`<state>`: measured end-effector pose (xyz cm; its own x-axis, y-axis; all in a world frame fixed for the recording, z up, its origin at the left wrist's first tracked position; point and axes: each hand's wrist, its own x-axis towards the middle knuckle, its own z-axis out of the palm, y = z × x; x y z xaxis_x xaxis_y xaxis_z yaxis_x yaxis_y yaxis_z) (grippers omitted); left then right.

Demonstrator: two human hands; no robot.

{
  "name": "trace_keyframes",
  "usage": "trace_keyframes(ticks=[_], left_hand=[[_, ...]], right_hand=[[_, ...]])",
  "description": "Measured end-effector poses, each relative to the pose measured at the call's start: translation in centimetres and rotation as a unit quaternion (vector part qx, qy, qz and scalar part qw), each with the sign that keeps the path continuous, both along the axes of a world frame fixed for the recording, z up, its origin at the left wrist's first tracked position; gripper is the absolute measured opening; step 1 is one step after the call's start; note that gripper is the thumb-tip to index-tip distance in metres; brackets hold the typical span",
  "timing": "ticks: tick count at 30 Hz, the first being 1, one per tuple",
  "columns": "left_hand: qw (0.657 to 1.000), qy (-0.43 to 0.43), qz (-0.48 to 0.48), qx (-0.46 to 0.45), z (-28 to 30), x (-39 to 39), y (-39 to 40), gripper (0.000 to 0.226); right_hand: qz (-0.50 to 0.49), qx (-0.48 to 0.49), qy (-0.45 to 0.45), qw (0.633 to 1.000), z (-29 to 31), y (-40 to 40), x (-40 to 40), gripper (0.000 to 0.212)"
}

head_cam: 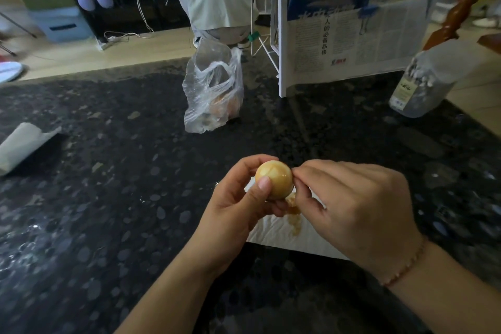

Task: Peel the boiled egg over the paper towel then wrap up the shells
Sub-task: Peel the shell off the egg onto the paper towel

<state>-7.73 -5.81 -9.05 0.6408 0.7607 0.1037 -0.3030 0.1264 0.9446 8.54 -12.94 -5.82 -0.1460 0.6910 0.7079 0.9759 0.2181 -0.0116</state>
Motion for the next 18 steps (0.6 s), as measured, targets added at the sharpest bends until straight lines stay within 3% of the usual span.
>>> trace_keyframes(ticks=[3, 9, 15, 18], left_hand=[[1.0, 0.0, -0.005, -0.004, 0.12, -0.06, 0.04, 0.046], [1.0, 0.003, -0.013, -0.024, 0.13, -0.16, 0.07, 0.031], [0.995, -0.022, -0.015, -0.092, 0.53, -0.42, 0.19, 0.039], [0.995, -0.017, -0.002, -0.095, 0.51, -0.41, 0.35, 0.041]], right_hand=[[-0.006, 0.01, -0.008, 1.0, 0.03, 0.02, -0.08, 0.022], [-0.005, 0.012, 0.01, 1.0, -0.14, 0.18, 0.22, 0.02], [0.007, -0.109, 0.183, 0.977, 0.31, 0.15, 0.6, 0.02], [-0.019, -0.178, 0.158, 0.971, 0.29, 0.24, 0.78, 0.027]])
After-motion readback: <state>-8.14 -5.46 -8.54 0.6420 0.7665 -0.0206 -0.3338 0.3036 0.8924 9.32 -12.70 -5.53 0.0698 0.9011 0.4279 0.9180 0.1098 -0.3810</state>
